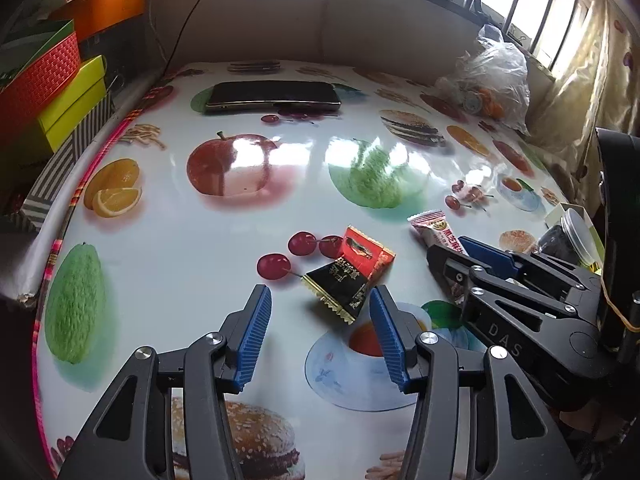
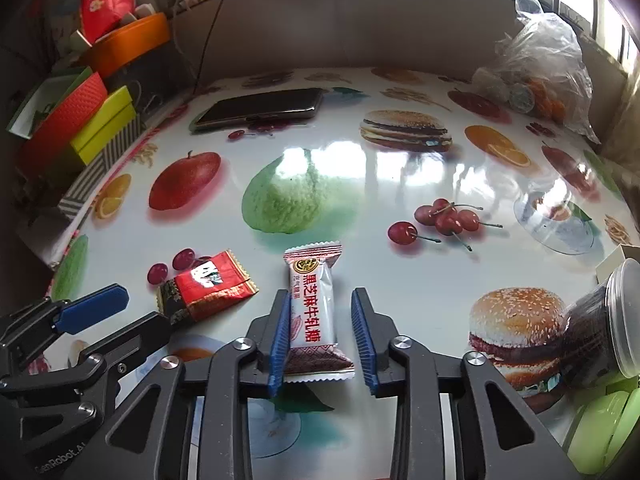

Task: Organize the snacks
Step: 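Grasp the second white milk-candy bar with the right gripper, then grasp the red-and-black snack packet with the left gripper while the right gripper holds its bar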

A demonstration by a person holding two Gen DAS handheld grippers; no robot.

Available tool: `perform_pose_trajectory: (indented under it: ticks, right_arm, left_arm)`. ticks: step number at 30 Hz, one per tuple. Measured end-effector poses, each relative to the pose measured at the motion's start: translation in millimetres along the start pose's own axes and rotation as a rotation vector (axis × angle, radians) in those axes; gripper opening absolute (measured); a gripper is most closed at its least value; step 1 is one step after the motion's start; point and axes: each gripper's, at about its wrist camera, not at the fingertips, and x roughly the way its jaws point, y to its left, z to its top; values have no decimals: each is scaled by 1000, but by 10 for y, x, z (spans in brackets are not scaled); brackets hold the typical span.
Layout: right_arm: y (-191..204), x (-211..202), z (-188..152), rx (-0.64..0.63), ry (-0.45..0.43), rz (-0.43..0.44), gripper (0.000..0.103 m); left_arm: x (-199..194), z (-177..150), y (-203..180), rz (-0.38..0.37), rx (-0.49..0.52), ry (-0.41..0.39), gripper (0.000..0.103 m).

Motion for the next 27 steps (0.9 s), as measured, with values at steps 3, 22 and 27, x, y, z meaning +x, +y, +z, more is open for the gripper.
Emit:
perform_pose_trajectory:
  ticks: [3, 22, 27]
  right_arm:
    - [-73, -35, -35, 15, -6, -5, 19]
    - [-155, -170, -218, 20, -14, 22, 20]
    - [-164, -175, -219, 21, -16, 28, 20]
  left_arm:
    - [38, 48, -36, -1, 22, 0, 53]
    - [335, 183, -282, 56, 152, 44, 53]
    - [327, 180, -261, 51, 137, 35, 53]
